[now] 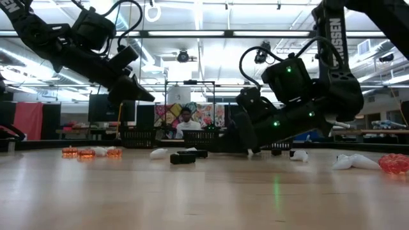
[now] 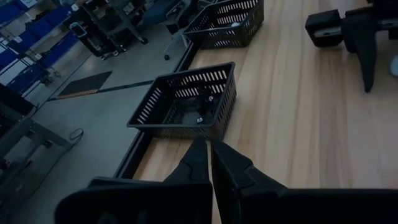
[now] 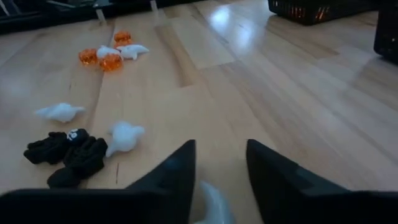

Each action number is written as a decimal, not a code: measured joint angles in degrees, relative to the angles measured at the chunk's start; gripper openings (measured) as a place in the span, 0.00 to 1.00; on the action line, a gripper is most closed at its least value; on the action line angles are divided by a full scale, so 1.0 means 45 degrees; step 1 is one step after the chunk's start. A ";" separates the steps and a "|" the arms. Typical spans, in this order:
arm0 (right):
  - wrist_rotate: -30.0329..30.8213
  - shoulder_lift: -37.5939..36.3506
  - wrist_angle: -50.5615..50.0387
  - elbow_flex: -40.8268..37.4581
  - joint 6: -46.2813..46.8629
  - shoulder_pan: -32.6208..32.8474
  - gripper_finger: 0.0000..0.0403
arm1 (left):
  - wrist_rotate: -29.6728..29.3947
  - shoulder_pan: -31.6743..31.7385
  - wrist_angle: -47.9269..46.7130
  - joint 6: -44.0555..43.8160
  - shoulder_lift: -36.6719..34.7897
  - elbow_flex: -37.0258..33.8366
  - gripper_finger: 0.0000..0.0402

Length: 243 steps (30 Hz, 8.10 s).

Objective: Sort Halloween decoration
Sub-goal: Put the white ghost toy into the right black basket, then put the orange pumpkin toy into the left black basket

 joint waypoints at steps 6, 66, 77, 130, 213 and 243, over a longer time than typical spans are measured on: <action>-0.0089 0.0014 -0.0075 -0.0013 -0.0083 0.0005 0.14 | 0.0000 0.0000 -0.0074 0.0049 0.0000 0.0000 0.00; 0.0627 -0.9343 -1.1413 -0.0068 -0.1893 -0.5498 0.33 | 0.0000 0.0005 -0.0605 0.0054 0.0000 0.0000 0.00; 0.0228 -0.9566 -1.1334 -0.0058 -0.0619 -0.1101 0.39 | 0.0687 0.0005 -0.0555 0.0054 0.0000 0.0000 0.00; 0.1926 -0.5936 -2.2983 0.4269 1.0072 0.9022 0.60 | 0.4707 0.0005 0.1857 -0.0018 0.0000 0.0000 0.00; -0.0739 -0.4761 -1.3973 0.7078 -0.3845 -0.1474 0.26 | -0.1350 -0.0525 -0.4311 -0.2846 -0.2433 -0.0005 0.00; -0.0995 0.4455 -1.6543 1.9740 -0.0461 -0.3585 0.27 | -0.6325 -0.0485 -0.7302 -0.4818 -0.4617 0.0000 0.00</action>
